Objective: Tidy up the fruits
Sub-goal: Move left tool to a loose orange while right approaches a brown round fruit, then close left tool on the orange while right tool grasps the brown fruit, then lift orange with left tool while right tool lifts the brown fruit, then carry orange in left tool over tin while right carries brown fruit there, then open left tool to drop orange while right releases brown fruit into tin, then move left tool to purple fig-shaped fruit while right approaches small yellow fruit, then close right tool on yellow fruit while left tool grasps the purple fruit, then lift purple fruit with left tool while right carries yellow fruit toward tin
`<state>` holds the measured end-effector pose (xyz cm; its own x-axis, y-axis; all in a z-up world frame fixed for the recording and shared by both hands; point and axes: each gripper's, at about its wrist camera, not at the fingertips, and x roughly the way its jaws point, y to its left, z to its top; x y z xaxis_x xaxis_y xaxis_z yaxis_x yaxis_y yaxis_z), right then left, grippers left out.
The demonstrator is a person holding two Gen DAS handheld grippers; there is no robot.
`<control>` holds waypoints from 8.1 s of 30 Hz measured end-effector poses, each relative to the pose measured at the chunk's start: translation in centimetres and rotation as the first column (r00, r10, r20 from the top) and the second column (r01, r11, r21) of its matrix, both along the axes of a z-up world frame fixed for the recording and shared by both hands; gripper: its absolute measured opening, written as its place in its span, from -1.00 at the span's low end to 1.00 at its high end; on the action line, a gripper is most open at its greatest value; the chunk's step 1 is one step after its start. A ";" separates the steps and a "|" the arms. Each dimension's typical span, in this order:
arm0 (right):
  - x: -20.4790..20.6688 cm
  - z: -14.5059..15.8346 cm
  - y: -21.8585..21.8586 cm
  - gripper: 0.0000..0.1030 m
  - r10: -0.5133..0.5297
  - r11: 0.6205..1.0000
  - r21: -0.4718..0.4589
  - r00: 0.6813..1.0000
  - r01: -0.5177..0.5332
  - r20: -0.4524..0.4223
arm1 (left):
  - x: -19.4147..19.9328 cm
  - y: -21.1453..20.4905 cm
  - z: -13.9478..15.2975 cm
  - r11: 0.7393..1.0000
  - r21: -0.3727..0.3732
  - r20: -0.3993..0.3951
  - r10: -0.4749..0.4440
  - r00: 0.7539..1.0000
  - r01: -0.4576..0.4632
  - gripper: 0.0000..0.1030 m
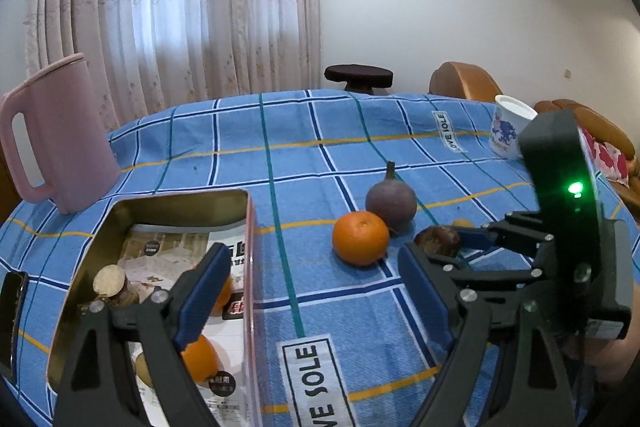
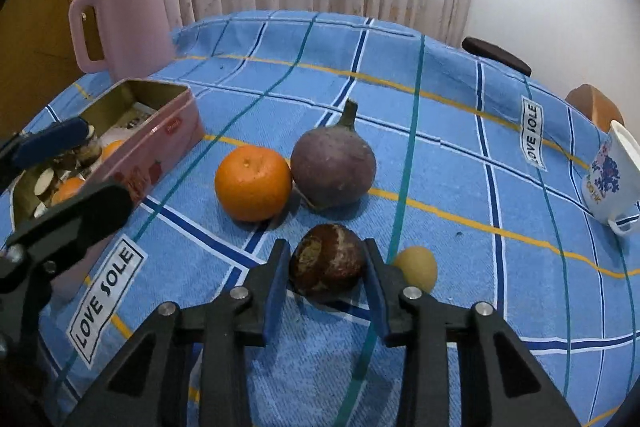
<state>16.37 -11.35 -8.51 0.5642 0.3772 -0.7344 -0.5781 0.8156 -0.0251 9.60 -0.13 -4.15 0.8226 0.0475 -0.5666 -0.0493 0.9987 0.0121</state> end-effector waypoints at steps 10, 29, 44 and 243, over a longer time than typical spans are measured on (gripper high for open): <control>0.7 2.1 -4.5 -0.27 -0.188 0.975 0.142 0.977 0.172 0.104 | 3.2 -2.4 -0.8 0.998 0.027 -0.084 -0.054 0.995 0.057 0.67; 0.6 2.4 -5.5 -0.26 -0.180 0.967 0.200 0.979 0.157 0.100 | 7.7 -3.8 -3.8 0.997 0.017 -0.228 -0.071 0.971 0.077 -0.06; -0.6 3.3 -6.4 -0.26 -0.171 0.953 0.277 0.972 0.122 0.161 | 4.9 -2.7 -1.9 0.997 -0.046 -0.074 -0.072 0.995 0.069 -0.07; -0.4 3.3 -8.7 -0.48 -0.190 0.946 0.294 0.969 0.138 0.155 | 5.1 -5.1 -1.0 0.996 -0.036 0.021 -0.087 0.996 0.088 -0.01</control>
<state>16.00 -20.04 -5.23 0.7479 0.4432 -0.4942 -0.4424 0.8878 0.1267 14.67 -5.20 -5.17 0.8333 -0.0454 -0.5509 0.0381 0.9990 -0.0247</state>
